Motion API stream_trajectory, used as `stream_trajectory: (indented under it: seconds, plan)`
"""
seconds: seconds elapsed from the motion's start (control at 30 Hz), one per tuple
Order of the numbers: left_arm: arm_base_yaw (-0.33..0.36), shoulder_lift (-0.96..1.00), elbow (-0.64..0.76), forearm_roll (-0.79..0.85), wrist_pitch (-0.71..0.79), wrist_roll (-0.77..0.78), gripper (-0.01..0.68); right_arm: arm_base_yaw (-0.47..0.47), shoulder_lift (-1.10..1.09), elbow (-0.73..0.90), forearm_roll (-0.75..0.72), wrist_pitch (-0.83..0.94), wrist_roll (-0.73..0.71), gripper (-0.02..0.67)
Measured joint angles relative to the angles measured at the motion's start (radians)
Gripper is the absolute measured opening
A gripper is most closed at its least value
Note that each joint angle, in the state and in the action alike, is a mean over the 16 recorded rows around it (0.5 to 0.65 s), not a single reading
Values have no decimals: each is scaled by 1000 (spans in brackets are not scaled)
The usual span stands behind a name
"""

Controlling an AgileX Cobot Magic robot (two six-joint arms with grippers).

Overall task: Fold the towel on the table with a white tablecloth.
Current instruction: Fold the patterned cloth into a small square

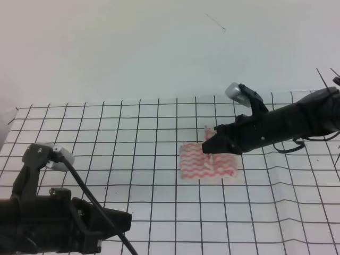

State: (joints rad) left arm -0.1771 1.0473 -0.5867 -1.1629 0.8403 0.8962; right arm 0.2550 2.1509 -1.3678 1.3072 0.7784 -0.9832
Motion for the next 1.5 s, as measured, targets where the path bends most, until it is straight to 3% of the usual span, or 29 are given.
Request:
stream_trajectory:
  seconds: [0.7, 0.97, 1.13, 1.5]
  plan:
    - [0, 0, 0, 3, 1, 11, -1, 63, 6, -12, 67, -41, -55, 0]
    - [0, 0, 0, 5, 11, 11, -1, 75, 37, -52, 67, -16, -52, 31]
    - [0, -1, 0, 8, 21, 11, -1, 75, 64, -77, 65, 14, -49, 76]
    - [0, -2, 0, 19, 29, 11, -1, 71, 88, -133, 58, 97, -52, 262]
